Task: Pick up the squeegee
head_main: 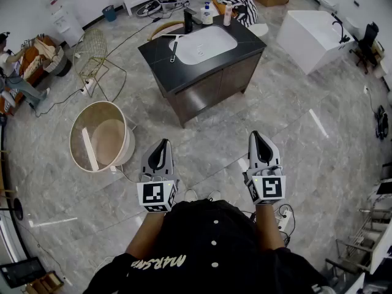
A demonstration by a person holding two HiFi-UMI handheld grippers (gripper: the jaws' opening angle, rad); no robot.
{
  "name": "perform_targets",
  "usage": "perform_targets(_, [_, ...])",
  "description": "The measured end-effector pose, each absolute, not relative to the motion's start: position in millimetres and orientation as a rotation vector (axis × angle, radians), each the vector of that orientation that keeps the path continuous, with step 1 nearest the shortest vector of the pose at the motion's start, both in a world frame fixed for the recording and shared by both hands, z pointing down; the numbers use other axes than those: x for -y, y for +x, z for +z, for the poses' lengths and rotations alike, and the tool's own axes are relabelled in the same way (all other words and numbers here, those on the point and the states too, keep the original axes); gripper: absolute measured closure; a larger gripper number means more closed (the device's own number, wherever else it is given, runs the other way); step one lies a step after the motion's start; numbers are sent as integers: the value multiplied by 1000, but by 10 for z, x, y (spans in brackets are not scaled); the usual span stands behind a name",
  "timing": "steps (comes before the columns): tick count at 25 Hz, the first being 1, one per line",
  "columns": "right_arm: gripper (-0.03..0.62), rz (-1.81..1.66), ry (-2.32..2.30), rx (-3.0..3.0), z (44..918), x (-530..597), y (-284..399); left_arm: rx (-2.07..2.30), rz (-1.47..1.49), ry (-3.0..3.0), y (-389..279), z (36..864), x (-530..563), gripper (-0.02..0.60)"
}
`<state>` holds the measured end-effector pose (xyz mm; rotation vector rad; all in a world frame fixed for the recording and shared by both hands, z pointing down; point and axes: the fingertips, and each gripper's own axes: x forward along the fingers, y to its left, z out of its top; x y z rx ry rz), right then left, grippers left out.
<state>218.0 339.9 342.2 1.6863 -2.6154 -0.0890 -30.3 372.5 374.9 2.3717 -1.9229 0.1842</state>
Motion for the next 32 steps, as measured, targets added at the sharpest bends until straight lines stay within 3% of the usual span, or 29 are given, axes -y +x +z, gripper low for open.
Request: perform_targets(32, [597, -48, 1539, 2711, 3747, -3010, 2349, 1999, 203, 2249, -79, 3984, -3548, 561])
